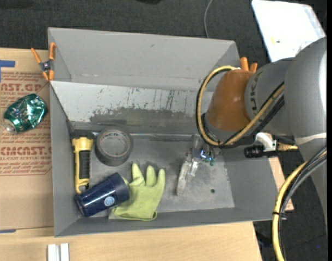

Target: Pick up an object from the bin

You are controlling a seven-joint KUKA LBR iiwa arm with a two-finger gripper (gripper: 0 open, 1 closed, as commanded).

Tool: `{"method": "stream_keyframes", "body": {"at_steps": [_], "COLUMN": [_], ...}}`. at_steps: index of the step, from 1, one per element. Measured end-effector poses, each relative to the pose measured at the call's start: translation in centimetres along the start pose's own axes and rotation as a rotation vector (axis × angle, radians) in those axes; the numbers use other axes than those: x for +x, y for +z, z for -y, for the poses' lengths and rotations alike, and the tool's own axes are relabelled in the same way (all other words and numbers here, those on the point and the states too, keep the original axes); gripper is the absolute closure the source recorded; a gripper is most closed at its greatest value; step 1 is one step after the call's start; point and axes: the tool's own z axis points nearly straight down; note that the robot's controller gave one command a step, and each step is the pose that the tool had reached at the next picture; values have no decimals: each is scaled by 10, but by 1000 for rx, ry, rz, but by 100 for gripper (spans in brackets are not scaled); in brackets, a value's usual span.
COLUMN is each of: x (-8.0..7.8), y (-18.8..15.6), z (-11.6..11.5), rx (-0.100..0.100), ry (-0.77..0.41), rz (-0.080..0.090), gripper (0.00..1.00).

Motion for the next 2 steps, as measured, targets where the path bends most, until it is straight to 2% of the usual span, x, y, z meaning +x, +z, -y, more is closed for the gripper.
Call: {"method": "stream_keyframes", "body": {"at_steps": [1, 2], "x": [5, 5], "y": [-1, -1], "z": [33, 33], "rx": [2, 3], "ry": [-12, -12], "rz": [-5, -5], "gripper": [100, 100]}}
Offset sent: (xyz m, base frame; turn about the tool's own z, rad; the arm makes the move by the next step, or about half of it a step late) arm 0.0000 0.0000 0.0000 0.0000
